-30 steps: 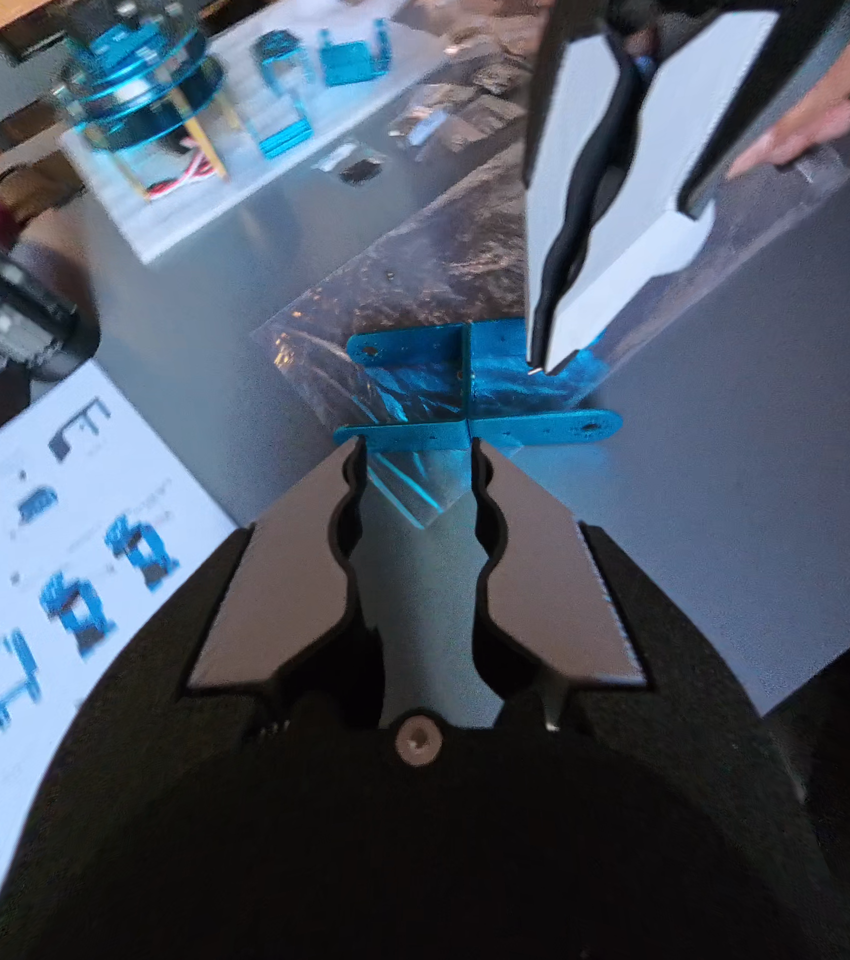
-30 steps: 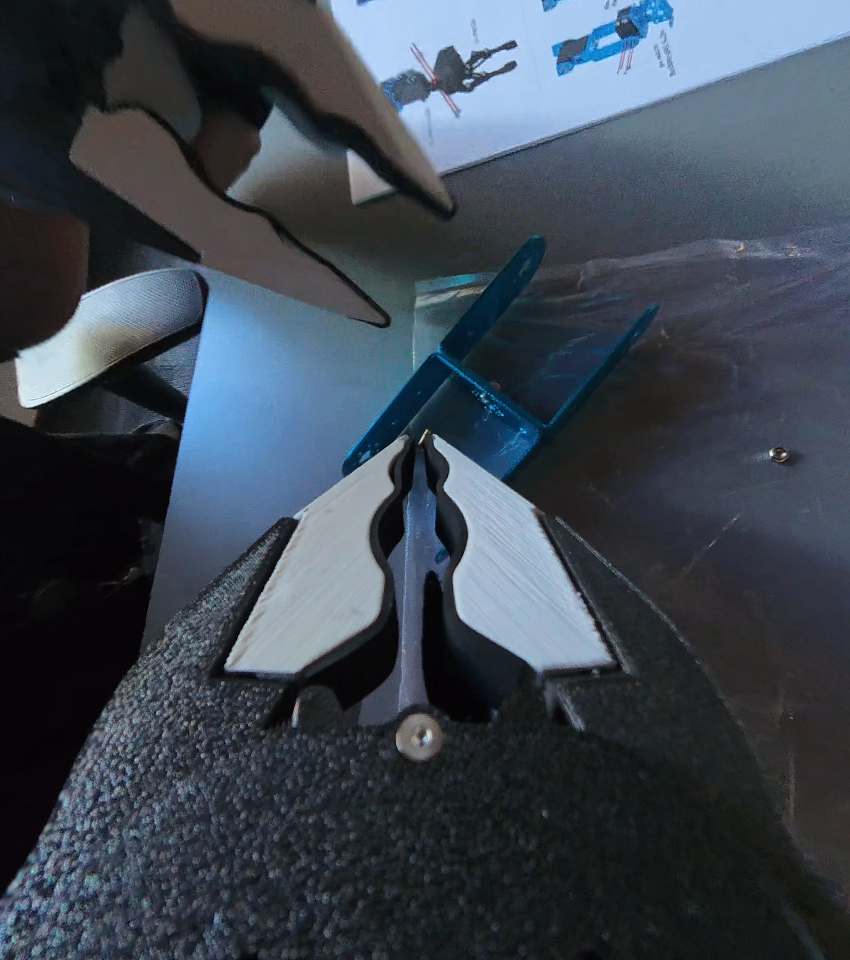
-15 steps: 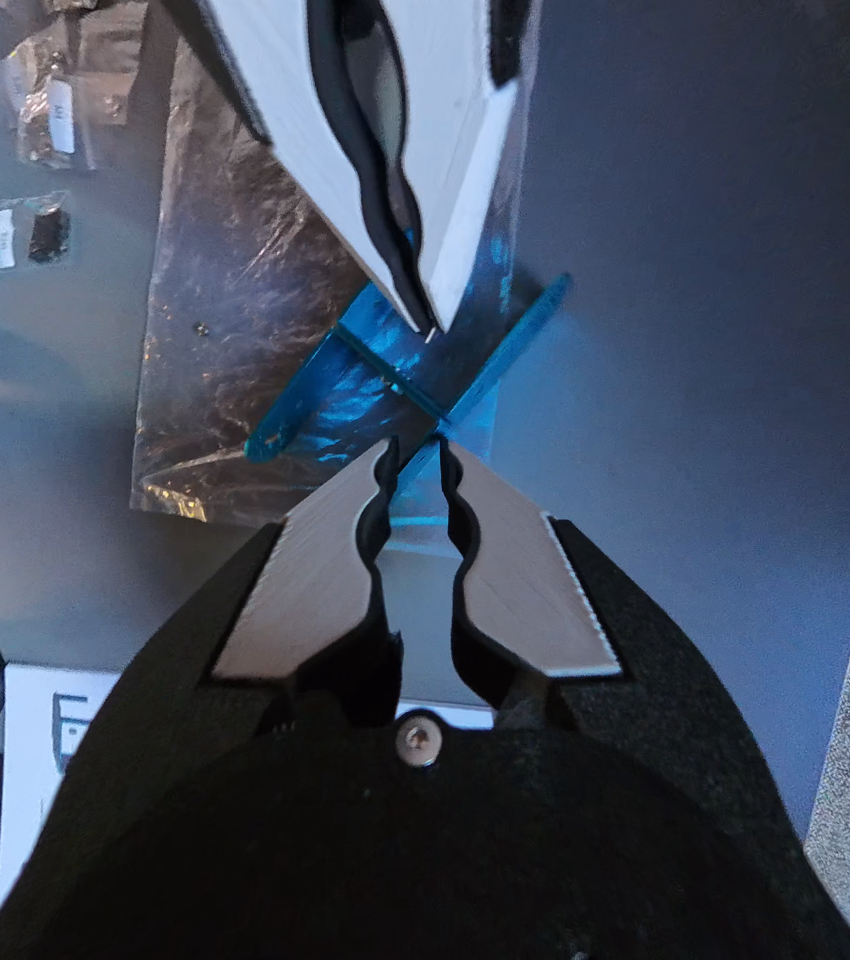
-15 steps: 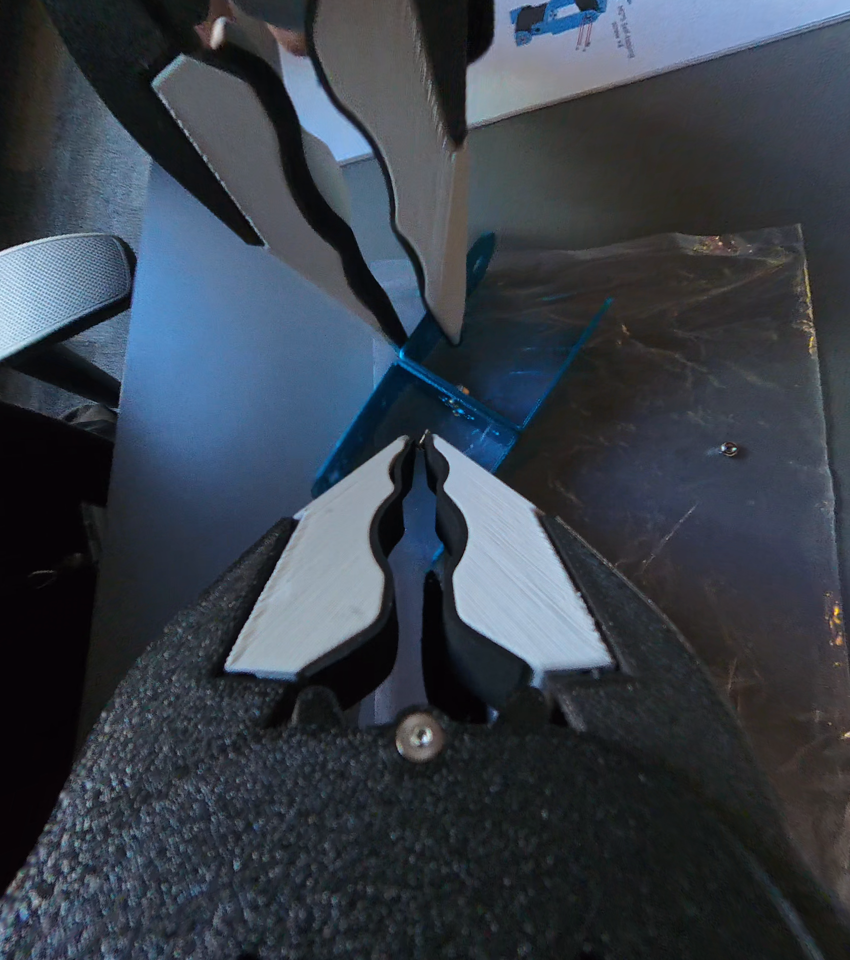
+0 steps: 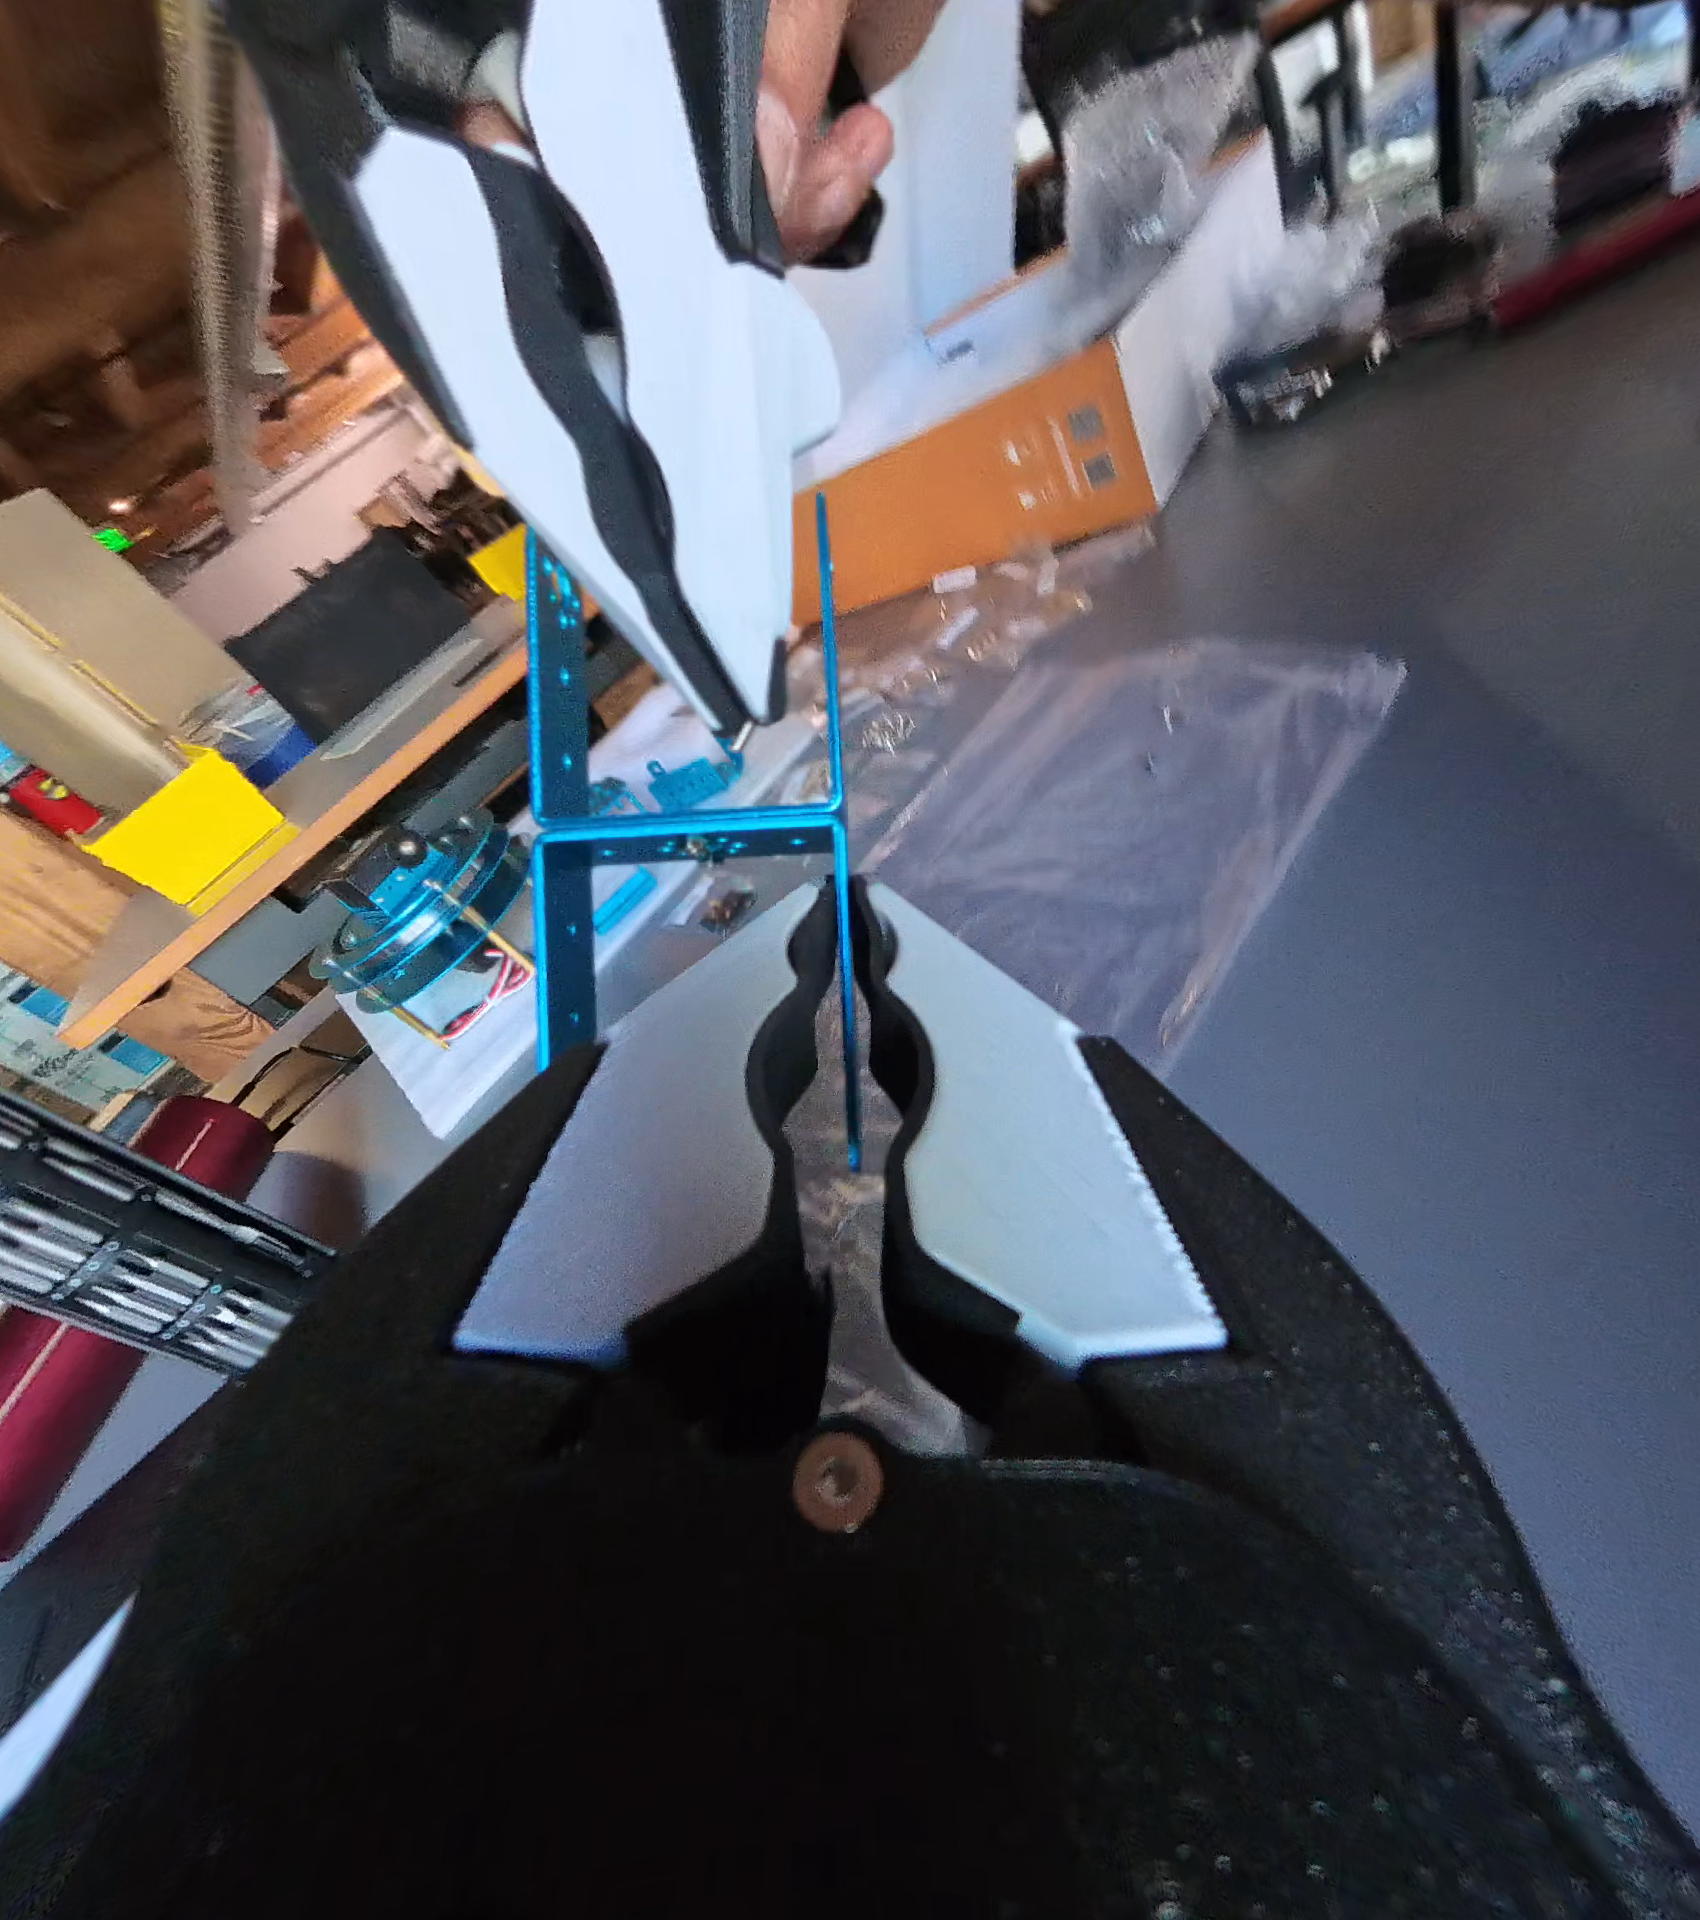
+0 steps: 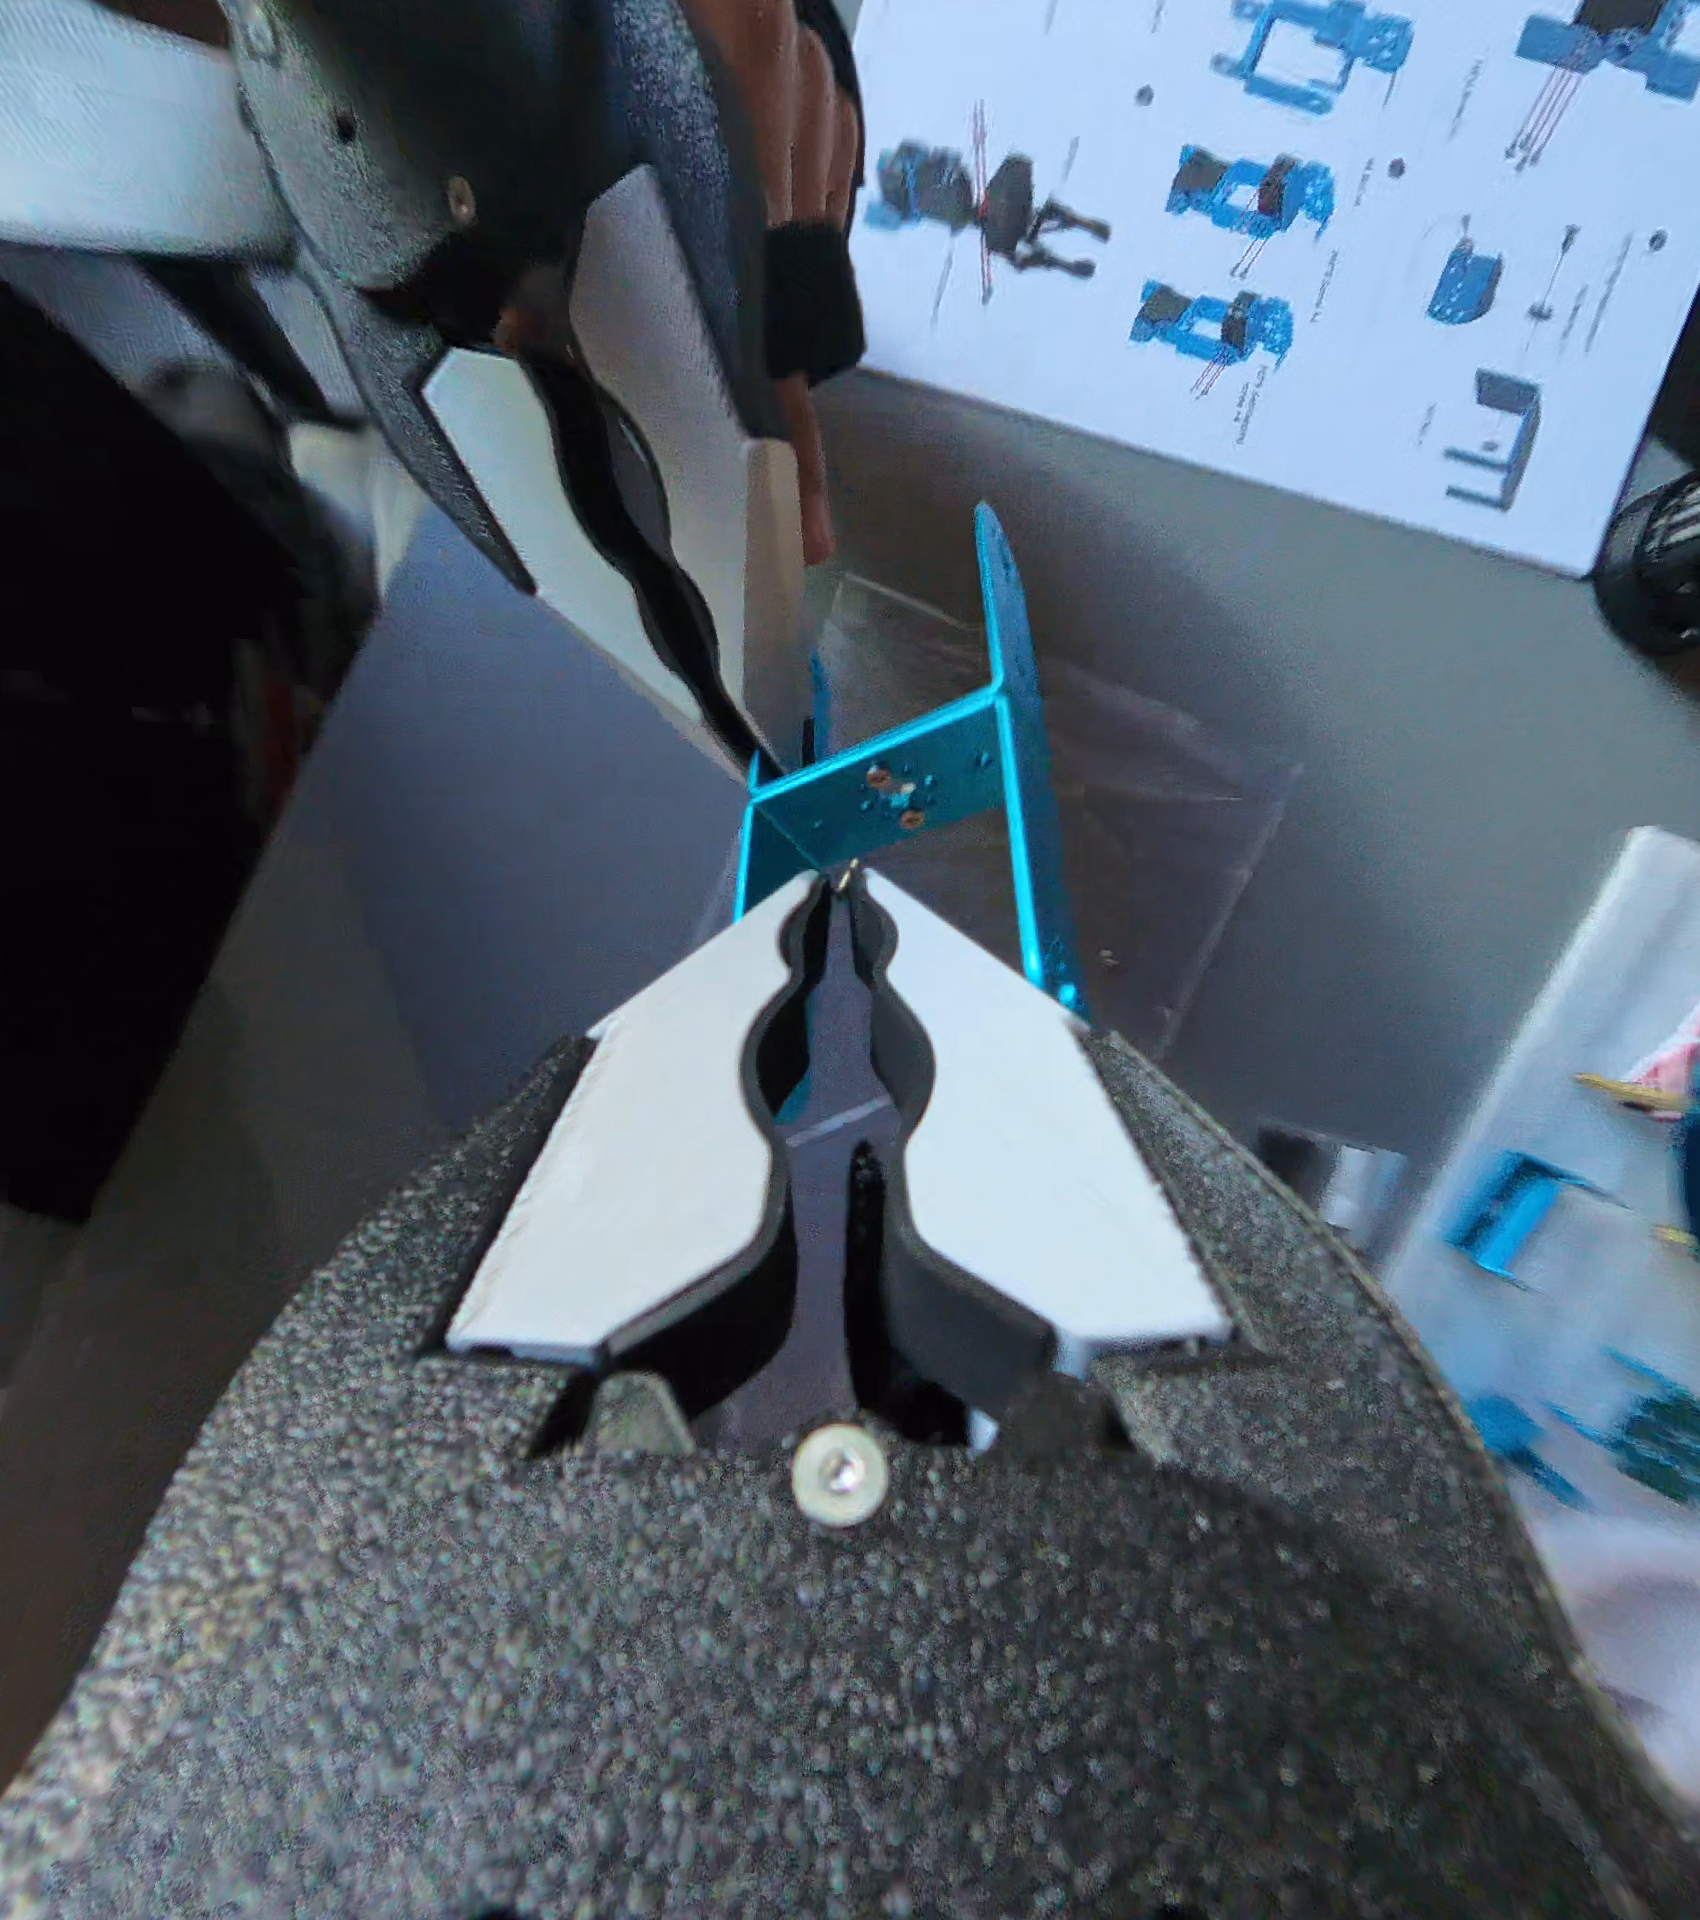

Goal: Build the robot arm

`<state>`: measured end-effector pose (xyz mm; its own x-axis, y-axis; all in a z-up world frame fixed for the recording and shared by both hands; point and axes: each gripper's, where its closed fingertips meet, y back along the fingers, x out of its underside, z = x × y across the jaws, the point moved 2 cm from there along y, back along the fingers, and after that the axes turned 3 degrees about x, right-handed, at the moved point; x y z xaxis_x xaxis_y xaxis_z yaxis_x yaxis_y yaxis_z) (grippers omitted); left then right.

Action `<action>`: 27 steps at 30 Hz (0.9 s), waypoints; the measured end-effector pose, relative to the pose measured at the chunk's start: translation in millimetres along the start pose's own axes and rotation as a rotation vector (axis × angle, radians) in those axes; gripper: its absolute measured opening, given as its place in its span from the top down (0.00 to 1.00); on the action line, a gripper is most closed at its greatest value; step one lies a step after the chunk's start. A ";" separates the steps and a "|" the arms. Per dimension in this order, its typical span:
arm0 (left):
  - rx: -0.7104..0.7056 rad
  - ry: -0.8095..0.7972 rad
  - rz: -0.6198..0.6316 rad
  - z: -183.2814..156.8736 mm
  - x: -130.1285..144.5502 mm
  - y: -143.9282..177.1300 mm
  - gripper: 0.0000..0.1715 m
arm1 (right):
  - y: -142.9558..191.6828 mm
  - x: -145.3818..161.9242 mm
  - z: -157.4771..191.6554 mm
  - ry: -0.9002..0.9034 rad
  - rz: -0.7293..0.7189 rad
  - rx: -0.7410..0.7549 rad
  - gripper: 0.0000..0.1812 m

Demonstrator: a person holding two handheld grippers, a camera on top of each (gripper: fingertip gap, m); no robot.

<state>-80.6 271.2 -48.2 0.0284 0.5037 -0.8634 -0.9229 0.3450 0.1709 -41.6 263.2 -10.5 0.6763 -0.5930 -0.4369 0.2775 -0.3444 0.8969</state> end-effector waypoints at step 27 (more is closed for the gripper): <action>0.104 0.184 -0.284 -16.9 -60.4 -9.1 1.00 | 41.2 -8.8 28.2 0.421 0.722 -0.096 0.98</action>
<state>-80.3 224.3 -5.6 0.2002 0.2287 -0.9527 -0.8438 0.5344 -0.0490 -55.4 233.8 28.3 0.9028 -0.3162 0.2915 -0.2774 0.0897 0.9565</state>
